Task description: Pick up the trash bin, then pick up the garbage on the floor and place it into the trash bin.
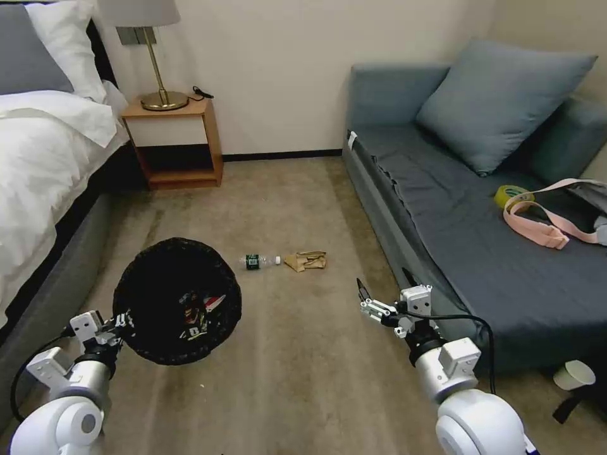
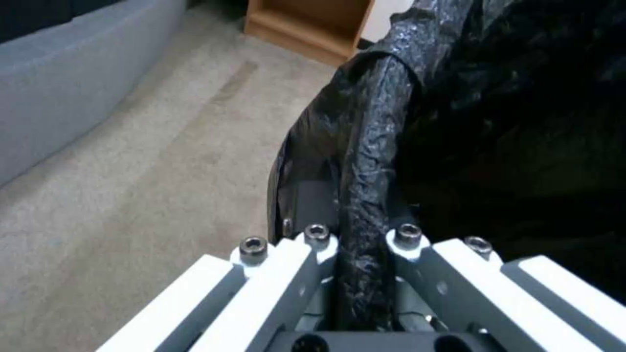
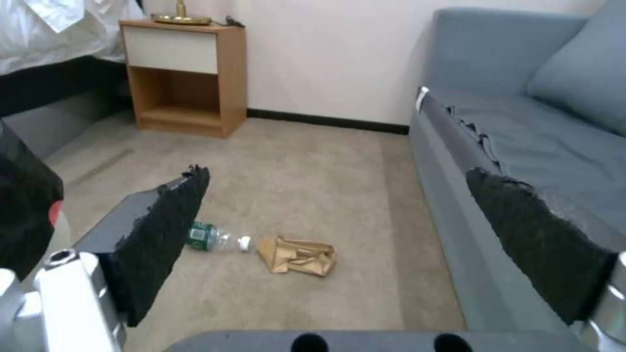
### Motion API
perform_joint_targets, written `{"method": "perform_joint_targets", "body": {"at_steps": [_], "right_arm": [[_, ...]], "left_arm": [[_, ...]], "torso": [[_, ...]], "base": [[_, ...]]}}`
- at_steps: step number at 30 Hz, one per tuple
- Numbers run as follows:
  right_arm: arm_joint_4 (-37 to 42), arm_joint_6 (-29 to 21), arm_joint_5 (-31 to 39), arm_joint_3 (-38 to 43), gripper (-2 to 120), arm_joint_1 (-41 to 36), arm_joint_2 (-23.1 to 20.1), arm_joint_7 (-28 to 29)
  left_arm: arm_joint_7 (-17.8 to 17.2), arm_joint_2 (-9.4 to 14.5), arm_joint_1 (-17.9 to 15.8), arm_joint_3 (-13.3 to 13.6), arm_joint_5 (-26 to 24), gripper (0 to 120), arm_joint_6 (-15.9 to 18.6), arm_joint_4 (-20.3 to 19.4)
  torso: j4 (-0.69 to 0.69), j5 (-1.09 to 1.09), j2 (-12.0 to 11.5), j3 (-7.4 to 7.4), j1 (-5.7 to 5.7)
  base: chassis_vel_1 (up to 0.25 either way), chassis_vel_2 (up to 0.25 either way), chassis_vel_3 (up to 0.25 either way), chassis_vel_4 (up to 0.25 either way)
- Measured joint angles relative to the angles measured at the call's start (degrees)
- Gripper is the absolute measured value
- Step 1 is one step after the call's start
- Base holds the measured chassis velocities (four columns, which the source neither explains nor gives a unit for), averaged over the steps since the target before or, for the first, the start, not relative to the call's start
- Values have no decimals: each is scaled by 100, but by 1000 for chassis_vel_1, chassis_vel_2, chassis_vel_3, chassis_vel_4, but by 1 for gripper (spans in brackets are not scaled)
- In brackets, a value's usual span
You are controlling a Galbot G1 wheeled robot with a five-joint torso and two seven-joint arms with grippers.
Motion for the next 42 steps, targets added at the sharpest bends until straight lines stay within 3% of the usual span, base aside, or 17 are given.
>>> {"method": "perform_joint_targets", "body": {"at_steps": [16,27,42], "right_arm": [[-23,-62,105,-29,100,97,-222,-39],[-30,-88,100,-48,100,95,-299,-42],[-51,-110,97,-94,100,159,-314,-54]], "left_arm": [[-9,85,34,-214,-100,1,28,-45],[-9,12,70,-203,-13,1,36,-127],[104,11,157,-653,40,1,-14,-42]], "torso": [[0,0,0,0,0],[0,0,0,-1,0],[0,-1,0,0,0]], "base": [[-67,74,74,-69],[-73,82,79,-83],[-150,154,157,-158]]}}
